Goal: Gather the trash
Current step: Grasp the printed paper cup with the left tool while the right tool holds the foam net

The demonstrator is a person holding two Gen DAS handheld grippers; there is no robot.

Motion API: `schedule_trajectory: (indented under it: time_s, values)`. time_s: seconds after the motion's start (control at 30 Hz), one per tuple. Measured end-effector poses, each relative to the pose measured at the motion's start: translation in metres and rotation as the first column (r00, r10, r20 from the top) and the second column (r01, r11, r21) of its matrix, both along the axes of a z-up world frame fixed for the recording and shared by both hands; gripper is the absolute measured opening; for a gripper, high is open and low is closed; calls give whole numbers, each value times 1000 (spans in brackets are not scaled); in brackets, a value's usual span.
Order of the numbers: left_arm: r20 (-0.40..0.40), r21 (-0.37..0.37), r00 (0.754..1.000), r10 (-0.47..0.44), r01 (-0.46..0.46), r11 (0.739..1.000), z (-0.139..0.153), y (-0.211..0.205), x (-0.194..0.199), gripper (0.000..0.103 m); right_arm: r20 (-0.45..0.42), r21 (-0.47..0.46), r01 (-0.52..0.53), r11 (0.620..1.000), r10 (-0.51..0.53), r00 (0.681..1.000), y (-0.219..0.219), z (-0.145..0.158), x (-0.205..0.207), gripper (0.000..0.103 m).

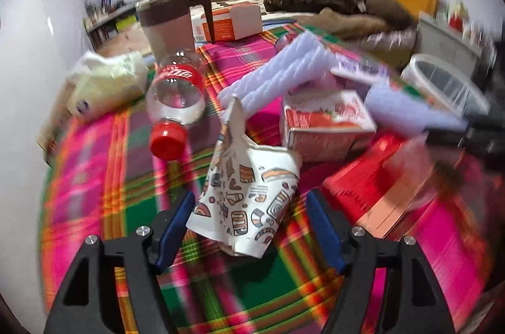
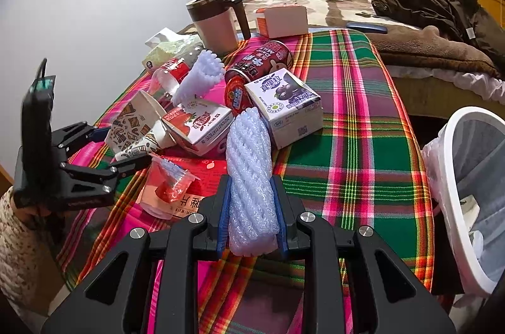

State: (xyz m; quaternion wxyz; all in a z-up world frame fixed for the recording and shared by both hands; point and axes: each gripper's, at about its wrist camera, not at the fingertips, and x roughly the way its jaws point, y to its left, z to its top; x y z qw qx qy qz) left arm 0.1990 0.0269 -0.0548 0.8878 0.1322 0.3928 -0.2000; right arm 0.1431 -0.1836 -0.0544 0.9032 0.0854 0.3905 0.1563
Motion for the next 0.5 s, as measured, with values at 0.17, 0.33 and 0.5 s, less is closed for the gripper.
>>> schedule_trajectory:
  time_s: [0.17,0.33,0.5]
  values:
    - [7,19,1000,27,-27,999,-2,-1,-2,63,0,5,1,1000,-1,1000,0,0,0,25]
    - [36,-6,999,36,-36,999,9,5,-8,29,5,7,7,1000,-7,1000,-2,0,-1,25]
    - [29,-18,998,50,-50,999,8,10,-8,29,3,13,7,1000,-7,1000,-2,-1,-2,25]
